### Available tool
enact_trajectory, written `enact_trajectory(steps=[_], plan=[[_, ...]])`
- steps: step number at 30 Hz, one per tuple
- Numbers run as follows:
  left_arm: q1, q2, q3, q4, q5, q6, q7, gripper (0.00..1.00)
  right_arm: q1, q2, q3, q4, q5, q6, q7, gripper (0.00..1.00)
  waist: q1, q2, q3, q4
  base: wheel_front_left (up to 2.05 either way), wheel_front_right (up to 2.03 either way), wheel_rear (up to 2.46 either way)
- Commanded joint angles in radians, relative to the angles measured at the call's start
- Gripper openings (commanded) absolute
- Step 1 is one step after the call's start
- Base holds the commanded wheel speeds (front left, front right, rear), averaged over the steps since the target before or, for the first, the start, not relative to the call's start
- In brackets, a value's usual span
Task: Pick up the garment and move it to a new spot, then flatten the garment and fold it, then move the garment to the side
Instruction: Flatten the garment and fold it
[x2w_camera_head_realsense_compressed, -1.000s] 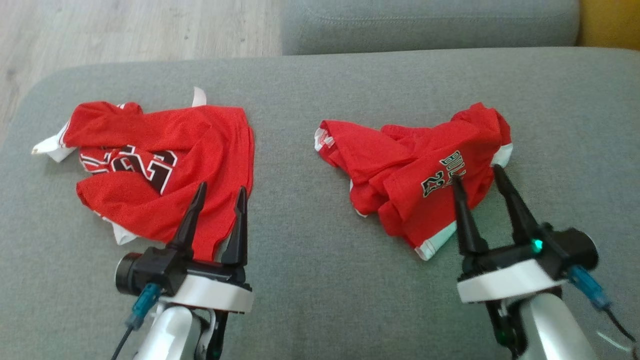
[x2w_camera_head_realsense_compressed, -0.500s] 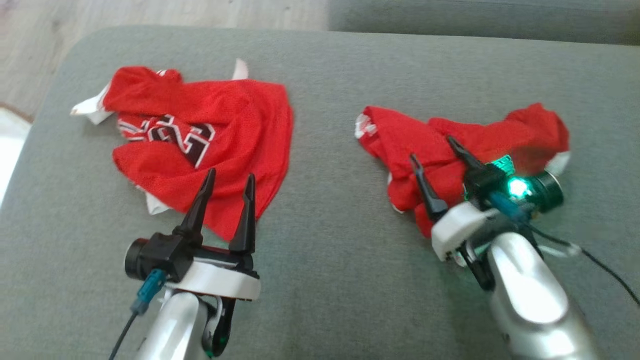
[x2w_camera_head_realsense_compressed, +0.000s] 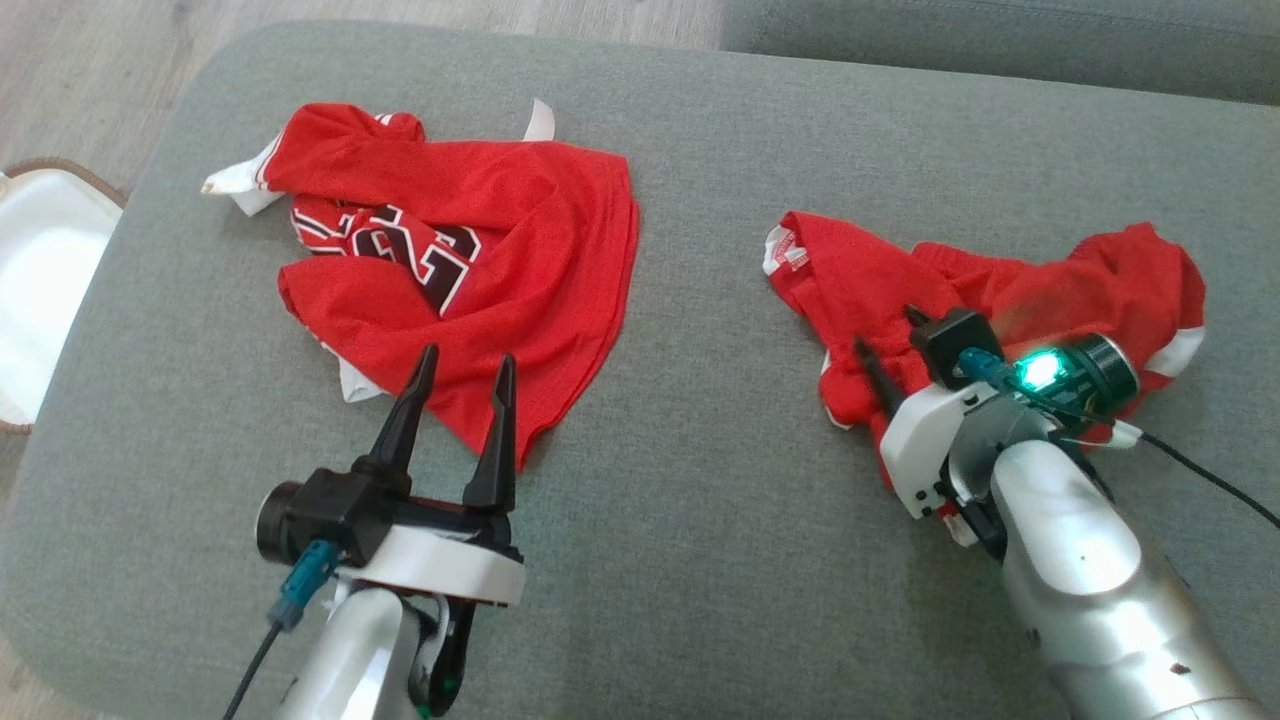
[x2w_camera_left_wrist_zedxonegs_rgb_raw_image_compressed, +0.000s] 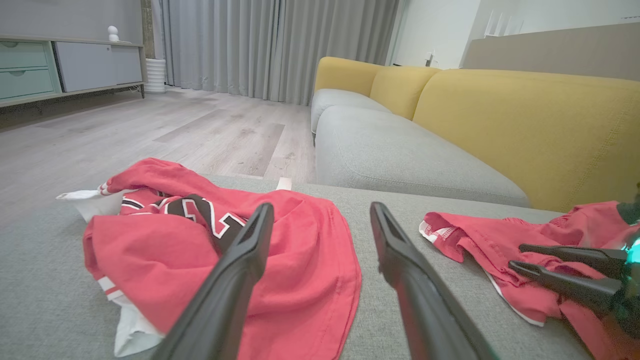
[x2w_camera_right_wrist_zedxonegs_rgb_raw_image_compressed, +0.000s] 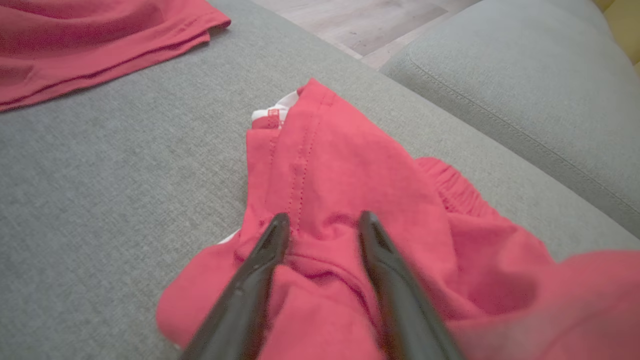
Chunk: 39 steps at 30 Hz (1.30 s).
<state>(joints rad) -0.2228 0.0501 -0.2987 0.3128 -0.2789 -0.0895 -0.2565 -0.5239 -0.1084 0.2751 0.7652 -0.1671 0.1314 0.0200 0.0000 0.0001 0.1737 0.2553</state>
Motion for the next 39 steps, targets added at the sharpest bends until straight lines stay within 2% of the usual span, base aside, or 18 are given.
enact_trajectory(steps=[1,10,14,16,20,25,30,33,34,35,39], plan=[[-0.032,0.0,0.026,-0.029,-0.003,-0.002,-0.005,1.0,-0.037,0.017,0.01,-0.017,0.004,-0.001,-0.026,0.0,0.0,-0.0001,-0.004,-0.002,0.0,0.0,0.0],[-0.01,0.0,0.033,-0.028,-0.005,0.008,-0.005,1.0,-0.065,0.049,0.014,-0.025,0.062,-0.001,-0.15,0.0,0.0,-0.0001,-0.047,-0.035,0.0,0.0,0.0],[0.006,0.0,0.045,-0.034,-0.006,0.011,-0.005,1.0,-0.103,0.057,0.063,-0.082,0.158,-0.001,-0.208,0.0,0.0,-0.0001,-0.069,-0.061,0.0,0.0,0.0],[0.013,0.0,0.05,-0.035,-0.003,0.011,-0.005,1.0,-0.13,0.058,0.091,-0.14,0.251,-0.001,-0.227,0.0,0.0,-0.0001,-0.079,-0.073,0.0,0.0,0.0],[0.03,0.0,0.062,-0.038,0.002,0.011,-0.005,1.0,-0.197,0.058,0.079,-0.268,0.39,-0.001,-0.25,0.0,0.0,-0.0001,-0.1,-0.098,0.0,0.0,0.0],[0.042,0.0,0.073,-0.048,0.008,0.008,-0.005,1.0,-0.235,0.058,-0.037,-0.37,0.496,-0.001,-0.224,0.0,0.0,-0.0001,-0.108,-0.124,0.0,0.0,0.0],[0.032,0.0,0.068,-0.061,0.01,0.006,-0.005,1.0,-0.169,0.04,-0.248,-0.389,0.464,-0.001,-0.124,0.0,0.0,-0.0001,-0.076,-0.139,0.0,0.0,0.0],[0.019,0.0,0.063,-0.06,0.011,0.003,-0.005,1.0,-0.107,-0.004,-0.397,-0.322,0.421,-0.001,-0.068,0.0,0.0,-0.0001,-0.05,-0.145,0.0,0.0,0.0],[0.013,0.0,0.061,-0.058,0.01,0.001,-0.005,1.0,-0.092,-0.026,-0.445,-0.288,0.381,-0.001,-0.06,0.73,0.0,-0.0001,-0.041,-0.145,0.0,0.0,0.0],[0.007,0.0,0.059,-0.056,0.01,0.0,-0.005,1.0,-0.079,-0.039,-0.484,-0.244,0.354,-0.001,-0.037,1.0,0.0,-0.0001,-0.032,-0.146,0.0,0.0,0.0],[-0.013,0.0,0.056,-0.051,0.01,-0.004,-0.005,1.0,-0.07,-0.059,-0.61,-0.153,0.253,-0.001,-0.057,1.0,0.0,-0.0001,-0.01,-0.149,0.0,0.0,0.0]])
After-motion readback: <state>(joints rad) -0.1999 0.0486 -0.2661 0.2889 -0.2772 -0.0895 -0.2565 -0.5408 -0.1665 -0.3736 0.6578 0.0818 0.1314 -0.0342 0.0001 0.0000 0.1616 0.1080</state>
